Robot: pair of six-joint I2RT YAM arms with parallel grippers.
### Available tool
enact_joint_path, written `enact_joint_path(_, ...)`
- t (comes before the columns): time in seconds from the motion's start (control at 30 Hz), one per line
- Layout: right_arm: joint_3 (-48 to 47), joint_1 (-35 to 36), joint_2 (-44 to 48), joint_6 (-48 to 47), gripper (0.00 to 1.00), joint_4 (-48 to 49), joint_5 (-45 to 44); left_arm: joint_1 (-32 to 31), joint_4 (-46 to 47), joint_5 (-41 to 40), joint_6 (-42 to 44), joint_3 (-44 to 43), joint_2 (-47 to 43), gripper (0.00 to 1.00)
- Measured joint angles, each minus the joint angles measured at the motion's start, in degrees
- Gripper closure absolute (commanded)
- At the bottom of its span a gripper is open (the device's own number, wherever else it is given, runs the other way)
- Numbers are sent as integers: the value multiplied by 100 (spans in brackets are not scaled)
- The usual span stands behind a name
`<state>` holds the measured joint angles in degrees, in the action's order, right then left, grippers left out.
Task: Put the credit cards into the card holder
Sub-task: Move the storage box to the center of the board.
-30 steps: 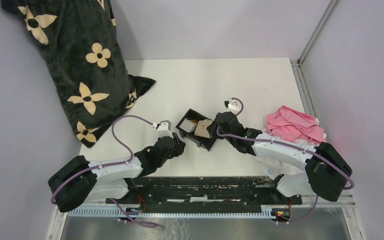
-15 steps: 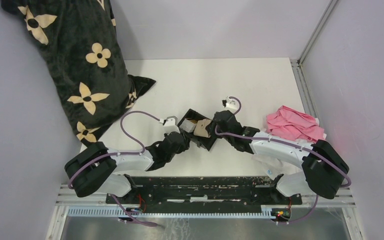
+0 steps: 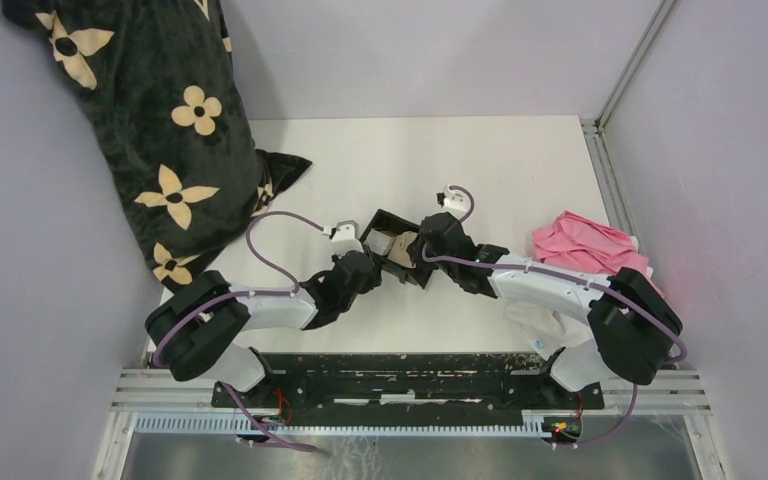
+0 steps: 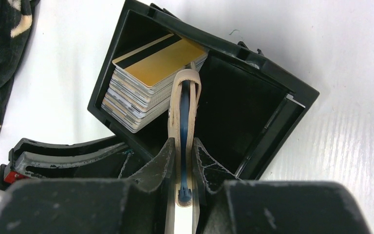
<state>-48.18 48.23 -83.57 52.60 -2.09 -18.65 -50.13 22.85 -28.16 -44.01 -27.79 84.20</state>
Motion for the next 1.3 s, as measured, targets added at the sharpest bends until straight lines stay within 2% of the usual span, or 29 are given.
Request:
enact_joint_path(0.3,-387,-173,-289,-120,99,-72,46,623,151,184,177,-188,251,62)
enact_joint_path(0.9,-1080,-717,-931,-269,99,-177,358,1464,177,804,485,-1523,1340,62)
enact_joint_path(1.3,-1213,-914,-979,-348,99,-275,516,1635,168,1029,636,-1884,1589,61)
